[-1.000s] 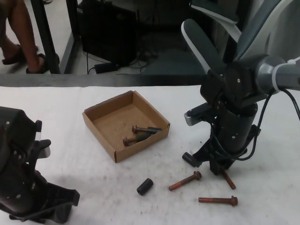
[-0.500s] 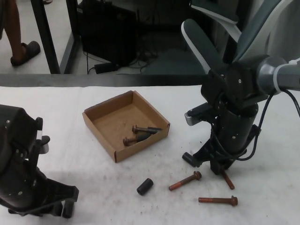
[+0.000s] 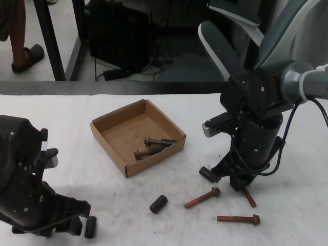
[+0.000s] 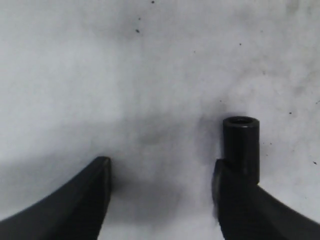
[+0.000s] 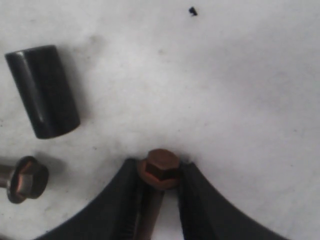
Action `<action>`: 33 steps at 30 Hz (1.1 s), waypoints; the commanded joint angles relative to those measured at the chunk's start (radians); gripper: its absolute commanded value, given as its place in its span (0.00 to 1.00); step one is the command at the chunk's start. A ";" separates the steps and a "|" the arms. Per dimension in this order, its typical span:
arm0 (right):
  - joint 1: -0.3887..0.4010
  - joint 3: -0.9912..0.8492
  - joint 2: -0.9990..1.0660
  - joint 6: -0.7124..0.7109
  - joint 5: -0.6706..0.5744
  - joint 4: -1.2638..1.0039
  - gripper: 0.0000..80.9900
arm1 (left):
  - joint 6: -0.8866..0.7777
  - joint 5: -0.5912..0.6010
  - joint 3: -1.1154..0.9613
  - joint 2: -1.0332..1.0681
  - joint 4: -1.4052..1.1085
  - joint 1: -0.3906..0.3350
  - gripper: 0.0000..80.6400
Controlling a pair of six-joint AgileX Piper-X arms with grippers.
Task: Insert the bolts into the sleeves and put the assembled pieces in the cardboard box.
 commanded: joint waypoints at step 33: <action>0.000 0.029 0.047 -0.009 -0.025 -0.037 0.01 | -0.164 -0.033 -0.017 0.012 -0.099 -0.176 0.71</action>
